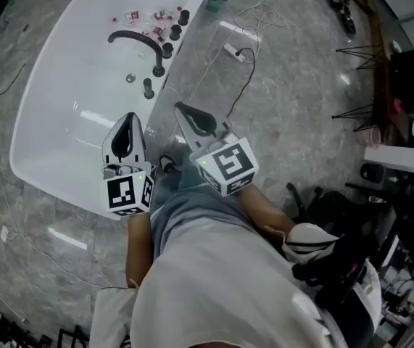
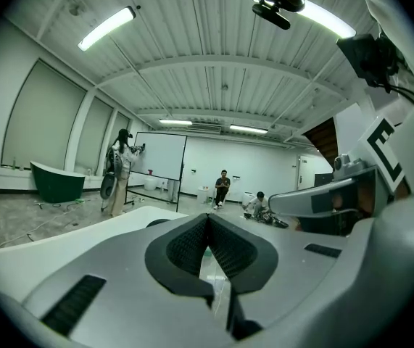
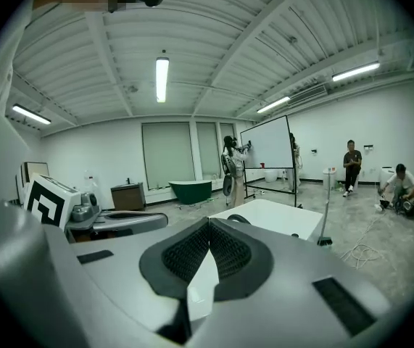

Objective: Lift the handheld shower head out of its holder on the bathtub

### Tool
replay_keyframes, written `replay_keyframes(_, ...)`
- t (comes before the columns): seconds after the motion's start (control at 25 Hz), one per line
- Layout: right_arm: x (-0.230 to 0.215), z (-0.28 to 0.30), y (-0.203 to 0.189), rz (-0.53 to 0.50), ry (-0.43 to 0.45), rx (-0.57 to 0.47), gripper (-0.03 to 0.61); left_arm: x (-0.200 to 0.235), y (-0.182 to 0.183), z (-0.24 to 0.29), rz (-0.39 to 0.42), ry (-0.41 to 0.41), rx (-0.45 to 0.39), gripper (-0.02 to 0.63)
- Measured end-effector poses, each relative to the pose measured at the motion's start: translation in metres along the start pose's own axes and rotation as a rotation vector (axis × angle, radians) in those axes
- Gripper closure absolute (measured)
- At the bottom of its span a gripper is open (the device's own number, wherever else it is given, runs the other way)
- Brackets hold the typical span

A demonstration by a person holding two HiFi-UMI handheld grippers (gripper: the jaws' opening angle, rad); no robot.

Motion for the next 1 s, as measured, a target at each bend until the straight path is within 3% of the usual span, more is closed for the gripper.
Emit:
replay_keyframes(0.2,-0.013,0.026,-0.032,0.047,0.016,0.006,0.560,0.013,-0.017,0.014,0.001,0.031,-0.004,0.595)
replay_keyframes(0.36,-0.033,0.072,-0.087,0.040,0.006,0.046,0.556,0.024,-0.043,0.035,-0.009,0.034,0.020,0.595)
replay_keyframes(0.52,-0.058,0.149,-0.166,0.030,0.056,0.119,0.399,0.039,-0.082,0.074,-0.038,0.045,0.051,0.595)
replay_keyframes(0.76,-0.091,0.277,-0.303,-0.061,0.099,0.236,0.393,0.076,-0.148,0.130,-0.036,0.086,0.058,0.595)
replay_keyframes(1.0,-0.108,0.373,-0.414,-0.102,0.116,0.332,0.393,0.138,-0.210,0.156,-0.038,0.214,0.085,0.595)
Point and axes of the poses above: the fingertips, and each gripper's own axes: z forward along the fingers, x to its left, y out of its top, the point moved 8 cm from there along -z, backward along the fingers, and after that the axes turned 8 degrees about -z, right-handed, at the moved point
